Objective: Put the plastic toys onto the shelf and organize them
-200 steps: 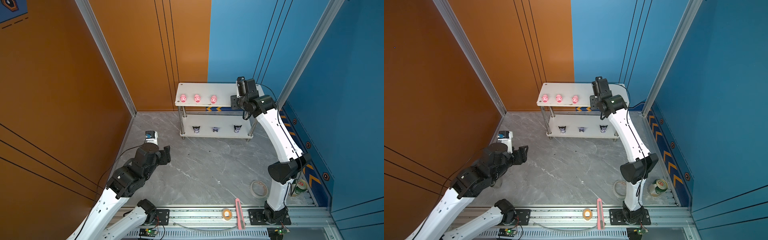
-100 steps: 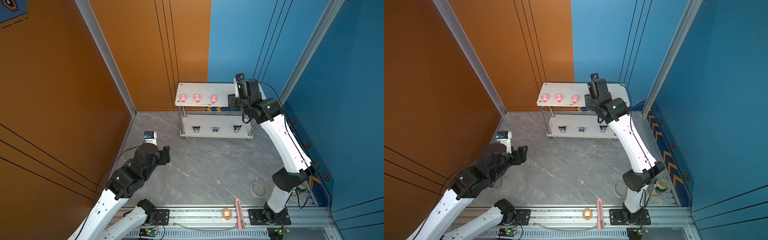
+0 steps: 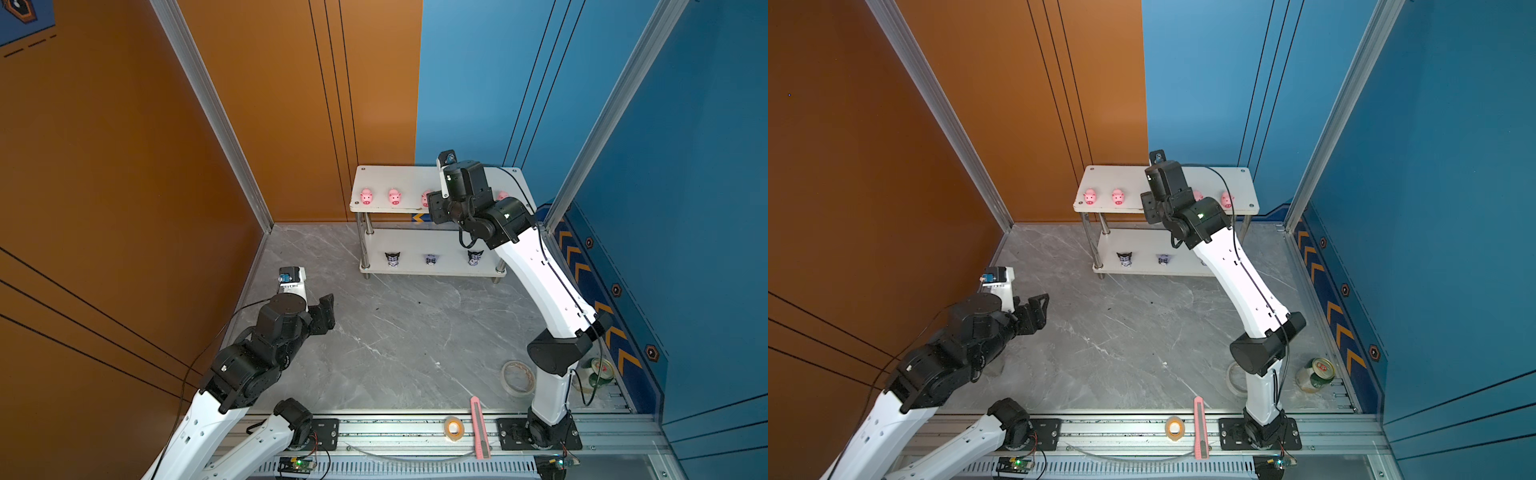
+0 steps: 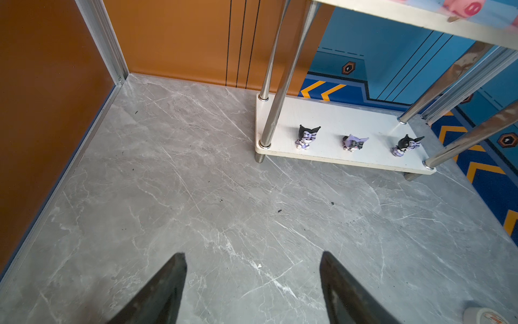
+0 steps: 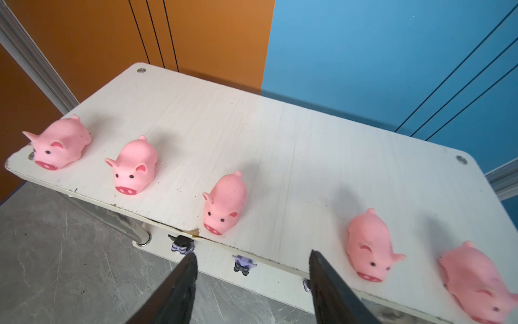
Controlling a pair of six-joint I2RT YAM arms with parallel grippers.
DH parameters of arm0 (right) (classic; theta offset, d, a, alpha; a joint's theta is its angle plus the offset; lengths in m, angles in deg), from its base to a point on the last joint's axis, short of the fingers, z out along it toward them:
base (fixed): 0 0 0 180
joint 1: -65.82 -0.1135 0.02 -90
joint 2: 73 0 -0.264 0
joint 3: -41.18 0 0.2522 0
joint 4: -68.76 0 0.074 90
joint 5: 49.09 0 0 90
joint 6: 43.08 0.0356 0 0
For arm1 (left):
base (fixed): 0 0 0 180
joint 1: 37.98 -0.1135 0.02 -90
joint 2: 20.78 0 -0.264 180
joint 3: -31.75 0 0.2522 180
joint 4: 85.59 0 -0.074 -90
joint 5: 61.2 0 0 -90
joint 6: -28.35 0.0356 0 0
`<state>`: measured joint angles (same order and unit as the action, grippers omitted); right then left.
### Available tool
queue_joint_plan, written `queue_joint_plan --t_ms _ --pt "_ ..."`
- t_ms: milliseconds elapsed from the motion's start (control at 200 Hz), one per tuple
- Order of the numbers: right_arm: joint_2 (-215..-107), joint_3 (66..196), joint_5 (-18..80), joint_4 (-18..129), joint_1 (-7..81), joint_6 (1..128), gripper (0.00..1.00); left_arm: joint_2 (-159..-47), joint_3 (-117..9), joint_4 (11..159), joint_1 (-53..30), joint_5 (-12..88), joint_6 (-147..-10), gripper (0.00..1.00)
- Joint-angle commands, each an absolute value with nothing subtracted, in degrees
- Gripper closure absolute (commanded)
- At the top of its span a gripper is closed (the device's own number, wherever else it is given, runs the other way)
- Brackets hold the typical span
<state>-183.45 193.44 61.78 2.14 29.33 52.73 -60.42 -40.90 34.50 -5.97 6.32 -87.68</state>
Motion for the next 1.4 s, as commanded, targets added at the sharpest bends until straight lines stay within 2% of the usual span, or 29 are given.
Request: queue_joint_plan --t_ms 0,936,1392 --pt "-184.5 195.2 59.1 3.5 29.2 53.5 0.34 -60.2 -39.6 33.2 -6.8 6.4 -87.8 0.23" --pt "-189.5 196.0 56.0 6.8 31.6 56.4 0.38 -61.7 -40.0 32.9 -8.9 7.9 -87.4 0.21" --pt "-189.3 195.8 57.1 6.7 32.5 57.9 0.60 -61.9 -39.8 32.9 -9.8 8.6 -87.2 0.20"
